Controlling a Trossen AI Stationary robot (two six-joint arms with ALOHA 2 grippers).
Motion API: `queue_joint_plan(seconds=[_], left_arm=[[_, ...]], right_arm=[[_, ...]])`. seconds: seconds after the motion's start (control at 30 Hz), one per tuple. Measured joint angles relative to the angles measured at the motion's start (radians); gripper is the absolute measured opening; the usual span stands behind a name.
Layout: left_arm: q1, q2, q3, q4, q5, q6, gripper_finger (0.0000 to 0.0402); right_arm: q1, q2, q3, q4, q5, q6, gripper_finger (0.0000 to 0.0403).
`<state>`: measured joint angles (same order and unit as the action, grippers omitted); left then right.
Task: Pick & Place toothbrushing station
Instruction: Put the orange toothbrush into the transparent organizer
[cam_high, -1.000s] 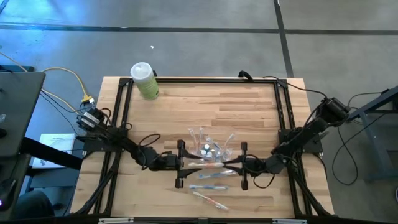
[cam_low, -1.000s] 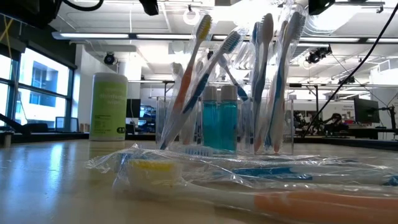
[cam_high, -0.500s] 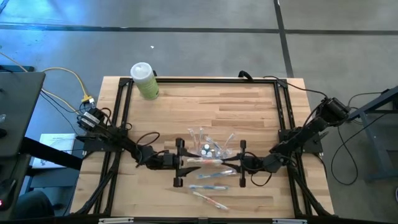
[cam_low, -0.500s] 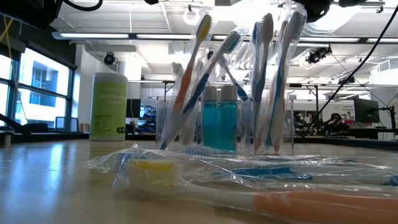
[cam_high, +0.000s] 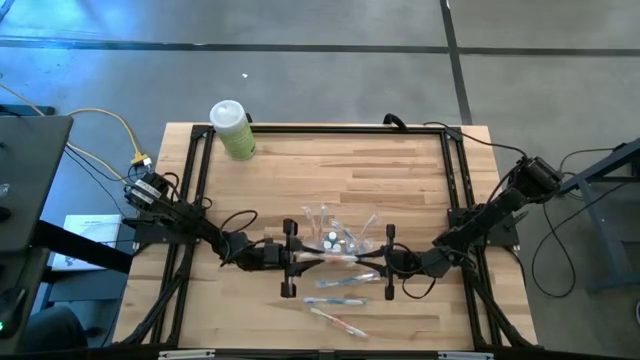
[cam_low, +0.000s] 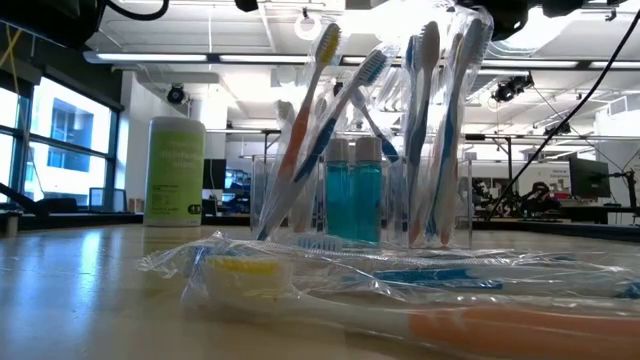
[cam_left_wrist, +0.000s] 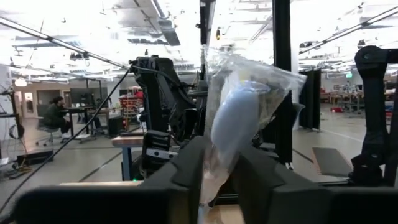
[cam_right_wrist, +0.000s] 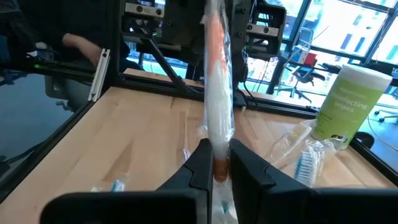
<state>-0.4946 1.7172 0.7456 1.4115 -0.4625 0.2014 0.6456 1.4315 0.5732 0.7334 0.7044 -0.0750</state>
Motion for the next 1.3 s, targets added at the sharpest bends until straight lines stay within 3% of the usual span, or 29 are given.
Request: queue_joint_plan(seconds=[0.17,0.47,0.77,0.9,1.03,1.13,1.3], left_arm=[[0.000,0.000,0.000,-0.004,0.000,-0.015,0.0011],[-0.024,0.000,0.000,-0.012,-0.007,-0.052,0.0007],[-0.140,-0.099,0.000,-0.118,-0.162,0.000,0.0005],[-0.202,-0.211,0.030,-0.366,-0.306,-0.052,0.0005],[-0.236,-0.316,0.138,-0.828,-0.506,-0.216,0.0004],[-0.229,-0.336,0.239,-1.085,-0.484,-0.377,0.0004],[-0.218,-0.311,0.364,-1.279,-0.450,-0.411,0.0004]], right_arm=[[-0.006,-0.001,0.000,-0.027,-0.045,0.031,0.0043],[0.007,-0.001,0.000,0.013,-0.050,-0.009,0.0153],[0.084,-0.024,0.000,0.049,-0.038,-0.056,0.0270],[0.142,-0.053,0.000,0.049,0.002,-0.064,0.0287],[0.202,-0.072,0.000,0.021,0.005,-0.063,0.0289],[0.233,-0.072,0.000,0.016,0.020,-0.063,0.0290],[0.261,-0.070,0.000,-0.012,0.034,-0.039,0.0290]])
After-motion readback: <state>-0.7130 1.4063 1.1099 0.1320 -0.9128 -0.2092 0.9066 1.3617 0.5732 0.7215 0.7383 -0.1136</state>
